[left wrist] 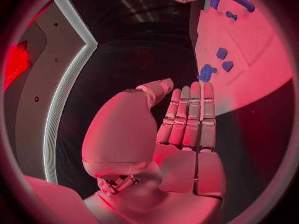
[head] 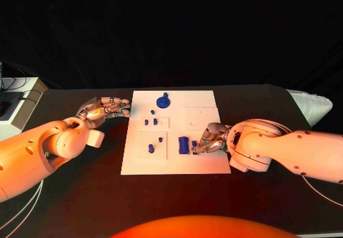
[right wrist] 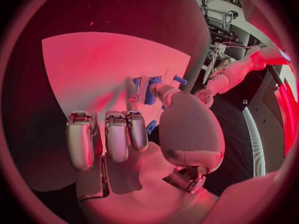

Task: Assemble the parts on the task board

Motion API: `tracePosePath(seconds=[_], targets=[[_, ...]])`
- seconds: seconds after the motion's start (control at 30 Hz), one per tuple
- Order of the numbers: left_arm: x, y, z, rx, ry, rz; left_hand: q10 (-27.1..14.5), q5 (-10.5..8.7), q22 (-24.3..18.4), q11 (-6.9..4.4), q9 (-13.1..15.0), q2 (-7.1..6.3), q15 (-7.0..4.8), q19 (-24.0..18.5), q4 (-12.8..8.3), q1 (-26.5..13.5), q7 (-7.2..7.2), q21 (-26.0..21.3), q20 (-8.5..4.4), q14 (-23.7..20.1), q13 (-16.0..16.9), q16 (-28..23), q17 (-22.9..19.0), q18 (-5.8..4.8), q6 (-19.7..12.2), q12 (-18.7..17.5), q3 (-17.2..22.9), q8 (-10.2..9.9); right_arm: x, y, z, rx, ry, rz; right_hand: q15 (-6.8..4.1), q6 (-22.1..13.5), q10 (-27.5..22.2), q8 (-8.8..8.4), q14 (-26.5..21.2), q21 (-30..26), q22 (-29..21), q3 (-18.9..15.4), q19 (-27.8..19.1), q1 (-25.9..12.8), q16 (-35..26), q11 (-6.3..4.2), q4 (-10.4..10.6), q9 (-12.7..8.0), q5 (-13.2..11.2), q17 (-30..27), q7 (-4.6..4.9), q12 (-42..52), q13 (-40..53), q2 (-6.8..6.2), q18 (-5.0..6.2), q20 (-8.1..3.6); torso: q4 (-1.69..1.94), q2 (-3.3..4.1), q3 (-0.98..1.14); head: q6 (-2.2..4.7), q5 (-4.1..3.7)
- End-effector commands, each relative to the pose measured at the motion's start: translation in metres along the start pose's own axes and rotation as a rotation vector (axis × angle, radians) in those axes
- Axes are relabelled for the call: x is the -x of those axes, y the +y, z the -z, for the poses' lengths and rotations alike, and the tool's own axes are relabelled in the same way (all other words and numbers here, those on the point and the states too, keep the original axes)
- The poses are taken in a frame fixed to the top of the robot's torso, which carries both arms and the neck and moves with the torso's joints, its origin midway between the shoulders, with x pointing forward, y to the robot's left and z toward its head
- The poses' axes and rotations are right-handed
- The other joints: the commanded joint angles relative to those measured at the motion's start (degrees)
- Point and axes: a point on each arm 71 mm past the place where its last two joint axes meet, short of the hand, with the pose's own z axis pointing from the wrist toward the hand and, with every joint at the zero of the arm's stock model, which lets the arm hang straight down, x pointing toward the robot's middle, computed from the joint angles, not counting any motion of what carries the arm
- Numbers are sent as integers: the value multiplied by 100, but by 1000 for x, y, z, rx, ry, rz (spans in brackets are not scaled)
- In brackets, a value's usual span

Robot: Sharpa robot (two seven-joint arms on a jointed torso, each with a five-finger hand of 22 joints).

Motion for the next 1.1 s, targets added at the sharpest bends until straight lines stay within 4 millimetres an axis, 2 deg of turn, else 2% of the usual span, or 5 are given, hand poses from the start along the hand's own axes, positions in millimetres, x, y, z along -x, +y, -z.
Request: tracePosePath(seconds=[0.03,0.37,0.87,0.97,1.1], targets=[[-2,-1,0,-10,12,9,-28,1,-5,2,-5,8,32,38,39,-54,-5,-20,10,-8,5,-20,8,4,-34,4,0,34,1,0,0,15,-10,13,0,52,447,32,597,3,1432,-35,524,12,36,-32,-18,-3,-6,1509,1,7,1302,68,-23,1,-2,-1,-3,9,0],[-2,-2,-1,-18,11,9,-28,1,-5,2,-5,8,32,38,39,-54,-5,-20,10,-8,5,-20,8,4,-34,4,0,34,9,-7,0,41,-48,-15,-21,2,458,32,597,10,1434,-49,526,539,36,-48,-198,-34,-734,1509,-7,26,1312,97,-25,-24,1,-5,-4,46,-7],[-3,-8,-2,-101,-59,34,120,-41,-46,-37,-22,-7,6,86,106,-129,-29,-94,15,53,25,13,42,8,-36,91,-45,59,79,-32,-25,406,-352,-493,80,-274,242,-164,491,-1132,1137,85,210,1086,-182,74,-388,-141,-773,1103,134,-443,1085,233,186,65,-1,-63,-21,244,-42],[-2,-9,-3,-116,-90,40,259,-62,-114,-75,-29,-29,-13,113,189,-195,-56,-196,25,67,24,-53,37,12,-33,124,-99,84,95,-39,-35,445,-427,-540,123,-402,-218,-225,284,-2381,773,122,-158,1235,-635,127,-463,-158,-889,424,201,-1420,581,258,396,113,-8,-102,-37,359,-62],[1,-10,-7,-138,-146,49,360,-72,-285,-80,-38,-80,25,90,301,-211,-59,-456,70,13,-10,-466,-45,5,-61,-25,-100,116,116,-49,-54,475,-523,-591,223,-613,-1550,-316,-363,-5607,-477,184,-1104,1382,-2231,221,-488,-178,-1321,-1335,319,-4247,-1141,250,846,212,-16,-170,-59,562,-65]])
